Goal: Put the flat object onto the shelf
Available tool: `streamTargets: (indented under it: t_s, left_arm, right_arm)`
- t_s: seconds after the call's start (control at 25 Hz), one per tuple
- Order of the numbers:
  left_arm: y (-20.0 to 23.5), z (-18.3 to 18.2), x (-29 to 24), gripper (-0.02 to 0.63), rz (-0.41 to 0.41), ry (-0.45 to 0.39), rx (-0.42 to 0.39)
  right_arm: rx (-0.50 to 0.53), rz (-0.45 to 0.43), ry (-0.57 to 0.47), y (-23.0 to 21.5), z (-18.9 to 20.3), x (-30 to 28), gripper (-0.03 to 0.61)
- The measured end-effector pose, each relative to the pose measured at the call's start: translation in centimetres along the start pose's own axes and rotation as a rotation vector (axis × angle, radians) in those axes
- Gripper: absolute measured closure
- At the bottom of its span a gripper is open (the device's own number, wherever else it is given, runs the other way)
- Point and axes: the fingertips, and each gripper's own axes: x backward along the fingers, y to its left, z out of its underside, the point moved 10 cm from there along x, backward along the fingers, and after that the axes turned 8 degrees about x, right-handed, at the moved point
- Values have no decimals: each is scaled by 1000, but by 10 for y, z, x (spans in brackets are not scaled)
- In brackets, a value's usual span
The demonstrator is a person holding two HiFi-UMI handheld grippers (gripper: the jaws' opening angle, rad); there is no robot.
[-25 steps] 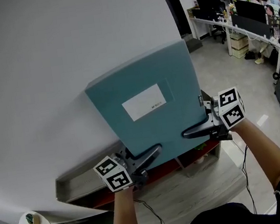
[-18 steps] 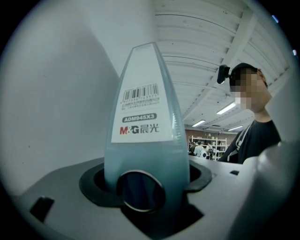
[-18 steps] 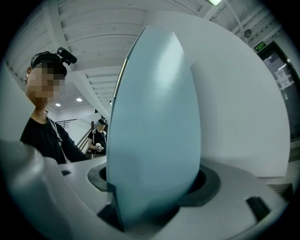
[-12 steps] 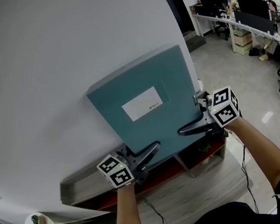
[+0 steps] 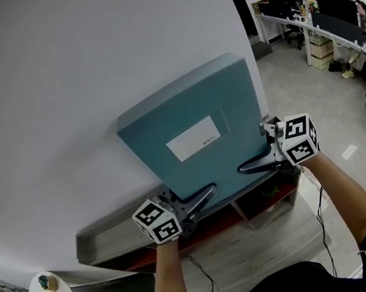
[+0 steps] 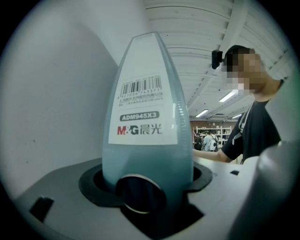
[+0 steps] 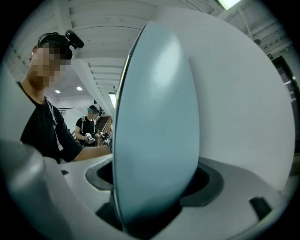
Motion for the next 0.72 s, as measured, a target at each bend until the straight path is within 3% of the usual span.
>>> streamTargets:
  t_s: [0.36,0.72]
  left_arm:
    - [4,4,-4,288,-2,27,17]
    - [7,-1,-7,284,4,59,-27]
  right_arm:
    - [0,42,10,1,2,4,183]
    - [23,113,35,5,-4,7,175]
